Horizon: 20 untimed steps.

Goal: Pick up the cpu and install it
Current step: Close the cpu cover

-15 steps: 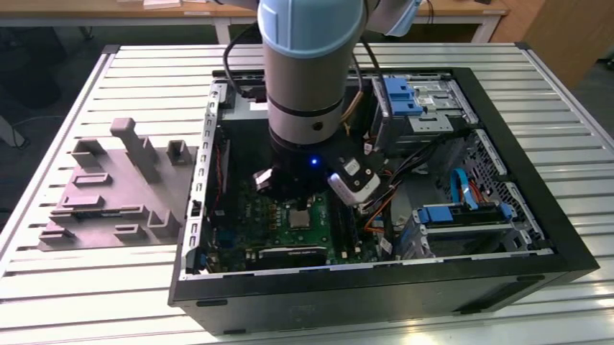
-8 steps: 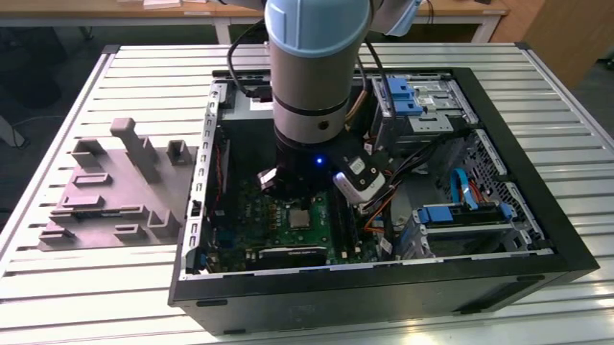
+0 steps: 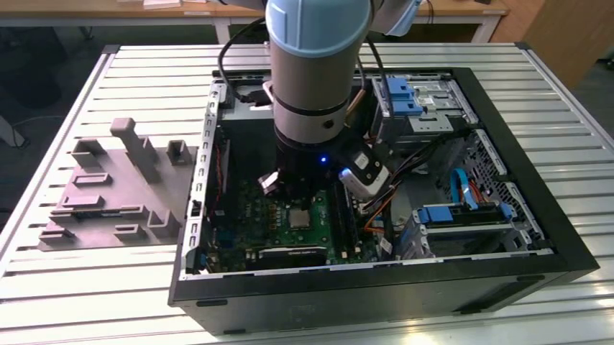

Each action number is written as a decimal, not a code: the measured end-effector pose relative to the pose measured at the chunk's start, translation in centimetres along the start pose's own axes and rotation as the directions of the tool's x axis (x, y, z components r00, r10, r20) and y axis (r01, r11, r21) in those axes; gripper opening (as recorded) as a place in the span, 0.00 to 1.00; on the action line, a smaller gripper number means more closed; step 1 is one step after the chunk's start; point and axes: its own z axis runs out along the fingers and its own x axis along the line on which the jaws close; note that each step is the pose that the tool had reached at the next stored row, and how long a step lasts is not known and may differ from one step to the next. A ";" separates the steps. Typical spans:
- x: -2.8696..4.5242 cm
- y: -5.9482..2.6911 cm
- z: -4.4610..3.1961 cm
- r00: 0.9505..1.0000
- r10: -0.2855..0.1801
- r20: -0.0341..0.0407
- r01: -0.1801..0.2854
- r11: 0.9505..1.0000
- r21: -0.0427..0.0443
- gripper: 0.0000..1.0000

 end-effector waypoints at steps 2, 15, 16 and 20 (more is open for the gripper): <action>0.00 0.00 0.01 0.999 -0.036 -0.001 0.036 0.999 0.000 0.11; 0.00 0.00 0.07 0.975 -0.223 -0.007 0.223 0.975 0.000 0.11; 0.00 0.00 0.07 0.975 -0.223 -0.007 0.223 0.975 0.000 0.11; 0.00 0.00 0.07 0.975 -0.223 -0.007 0.223 0.975 0.000 0.11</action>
